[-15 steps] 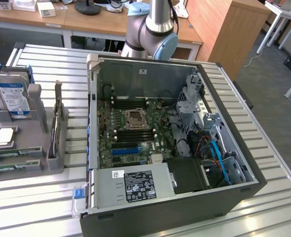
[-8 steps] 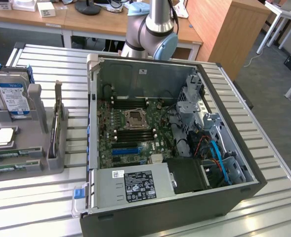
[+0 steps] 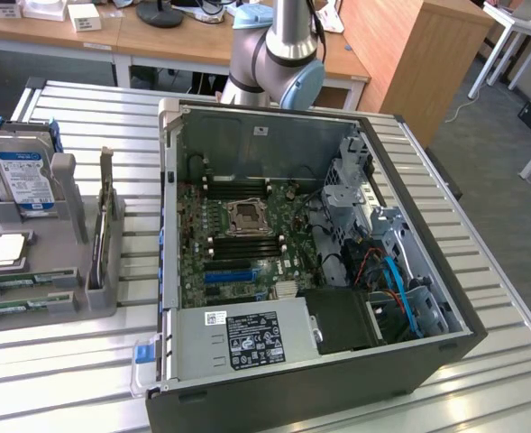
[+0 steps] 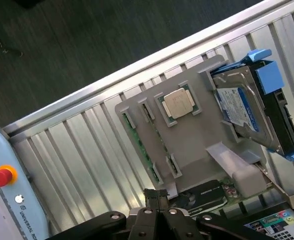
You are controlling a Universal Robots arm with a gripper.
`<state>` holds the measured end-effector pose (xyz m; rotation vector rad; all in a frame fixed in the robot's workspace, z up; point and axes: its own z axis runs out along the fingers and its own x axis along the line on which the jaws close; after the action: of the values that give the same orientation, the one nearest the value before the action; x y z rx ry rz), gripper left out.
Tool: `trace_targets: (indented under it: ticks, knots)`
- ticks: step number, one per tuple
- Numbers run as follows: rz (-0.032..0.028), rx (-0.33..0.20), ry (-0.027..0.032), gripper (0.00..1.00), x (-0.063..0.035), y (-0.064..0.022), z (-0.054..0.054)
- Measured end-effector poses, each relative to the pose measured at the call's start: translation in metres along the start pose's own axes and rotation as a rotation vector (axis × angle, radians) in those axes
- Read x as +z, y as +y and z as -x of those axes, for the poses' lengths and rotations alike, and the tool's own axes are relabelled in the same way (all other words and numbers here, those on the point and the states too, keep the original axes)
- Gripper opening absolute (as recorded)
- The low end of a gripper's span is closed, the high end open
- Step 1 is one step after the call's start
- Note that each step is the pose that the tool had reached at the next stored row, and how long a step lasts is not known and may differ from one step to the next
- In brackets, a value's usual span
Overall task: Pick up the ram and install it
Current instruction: 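Pick up the ram and move it above insertion slot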
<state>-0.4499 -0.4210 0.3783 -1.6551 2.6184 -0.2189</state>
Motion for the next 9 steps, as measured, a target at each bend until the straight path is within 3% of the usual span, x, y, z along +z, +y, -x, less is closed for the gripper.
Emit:
trace_targets:
  ticks: [5,9]
  knots:
    - [-0.0024,-0.054,-0.0076,0.11,0.0,0.0,0.0]
    - [-0.0026,-0.058,-0.0081,0.11,0.0,0.0,0.0]
